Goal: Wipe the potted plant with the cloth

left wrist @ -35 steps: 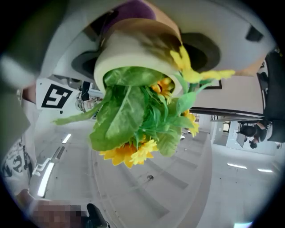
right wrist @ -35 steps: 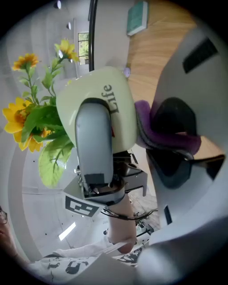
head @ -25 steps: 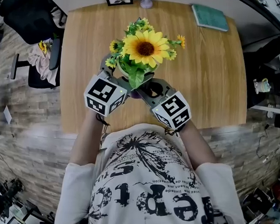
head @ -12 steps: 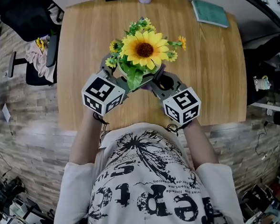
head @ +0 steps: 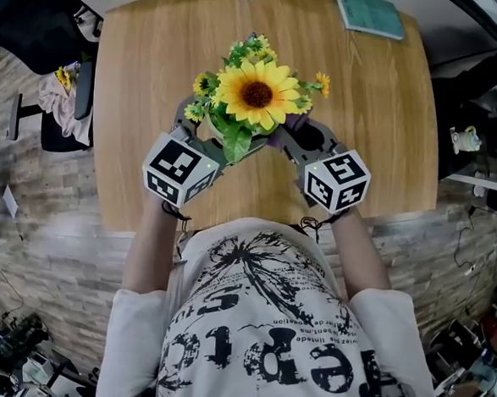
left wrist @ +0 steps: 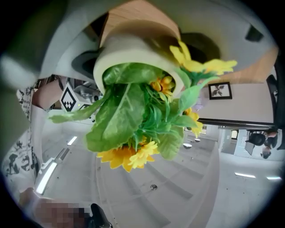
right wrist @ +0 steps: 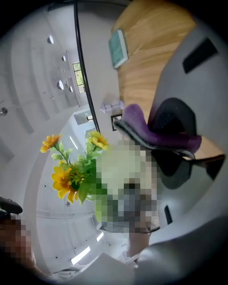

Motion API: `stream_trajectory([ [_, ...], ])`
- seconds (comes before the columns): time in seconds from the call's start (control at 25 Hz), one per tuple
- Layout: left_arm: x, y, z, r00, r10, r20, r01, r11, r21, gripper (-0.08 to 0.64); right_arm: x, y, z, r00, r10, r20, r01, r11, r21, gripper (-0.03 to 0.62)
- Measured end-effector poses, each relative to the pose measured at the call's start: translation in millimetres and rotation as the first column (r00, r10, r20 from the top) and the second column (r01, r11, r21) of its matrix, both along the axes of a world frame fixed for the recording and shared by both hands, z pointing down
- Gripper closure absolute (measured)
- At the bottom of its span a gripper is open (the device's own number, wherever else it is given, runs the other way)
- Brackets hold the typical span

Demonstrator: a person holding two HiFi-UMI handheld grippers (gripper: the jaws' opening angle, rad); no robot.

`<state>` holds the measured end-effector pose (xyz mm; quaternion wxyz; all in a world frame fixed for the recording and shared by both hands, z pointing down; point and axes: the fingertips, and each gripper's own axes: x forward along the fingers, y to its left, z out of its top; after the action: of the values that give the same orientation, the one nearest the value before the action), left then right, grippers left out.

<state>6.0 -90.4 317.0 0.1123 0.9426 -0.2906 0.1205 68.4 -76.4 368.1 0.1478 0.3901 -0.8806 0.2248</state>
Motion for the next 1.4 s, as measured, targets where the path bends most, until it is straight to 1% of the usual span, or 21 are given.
stream_trajectory([
  [0.16, 7, 2, 15, 1.000, 0.005, -0.001, -0.005, 1.000, -0.007, 0.034, 34, -10, 12, 0.995, 0.078, -0.070, -0.077, 0.997, 0.007, 0.517],
  [0.24, 10, 3, 24, 1.000, 0.018, 0.009, -0.018, 1.000, 0.010, 0.034, 51, -16, 11, 0.987, 0.116, -0.108, -0.111, 0.993, 0.045, 0.516],
  [0.36, 20, 10, 39, 0.998, 0.060, 0.025, -0.061, 0.997, 0.047, 0.032, 77, -28, 4, 0.975, 0.172, -0.144, -0.157, 0.981, 0.112, 0.515],
  [0.52, 24, 11, 66, 0.996, 0.087, 0.024, -0.088, 0.996, 0.033, 0.032, 96, -47, -4, 0.960, 0.223, -0.167, -0.193, 0.965, 0.179, 0.515],
  [0.64, 26, 8, 89, 0.993, 0.113, 0.030, -0.114, 0.993, 0.019, 0.032, 99, -60, -8, 0.952, 0.235, -0.198, -0.187, 0.954, 0.234, 0.515],
  [0.72, 29, 6, 109, 0.990, 0.134, 0.050, -0.134, 0.991, -0.001, 0.032, 97, -65, -3, 0.946, 0.233, -0.227, -0.169, 0.949, 0.267, 0.515],
  [0.88, 43, 17, 147, 0.979, 0.172, 0.113, -0.168, 0.985, -0.046, 0.032, 104, -60, 8, 0.940, 0.240, -0.241, -0.168, 0.944, 0.286, 0.514],
  [0.96, 53, 25, 160, 0.973, 0.191, 0.132, -0.185, 0.981, -0.055, 0.032, 111, -53, 10, 0.936, 0.245, -0.251, -0.167, 0.940, 0.296, 0.514],
  [1.12, 61, 33, 188, 0.959, 0.232, 0.162, -0.221, 0.971, -0.087, 0.032, 115, -46, 11, 0.929, 0.237, -0.284, -0.141, 0.936, 0.323, 0.514],
  [1.2, 67, 35, 193, 0.955, 0.244, 0.170, -0.231, 0.969, -0.091, 0.032, 123, -45, 8, 0.929, 0.239, -0.282, -0.142, 0.935, 0.327, 0.514],
  [1.28, 73, 35, 192, 0.956, 0.247, 0.162, -0.236, 0.968, -0.083, 0.032, 130, -42, 7, 0.930, 0.244, -0.277, -0.147, 0.933, 0.328, 0.514],
  [1.4, 74, 32, 193, 0.952, 0.259, 0.161, -0.250, 0.966, -0.071, 0.031, 132, -41, 12, 0.927, 0.250, -0.278, -0.155, 0.934, 0.323, 0.514],
])
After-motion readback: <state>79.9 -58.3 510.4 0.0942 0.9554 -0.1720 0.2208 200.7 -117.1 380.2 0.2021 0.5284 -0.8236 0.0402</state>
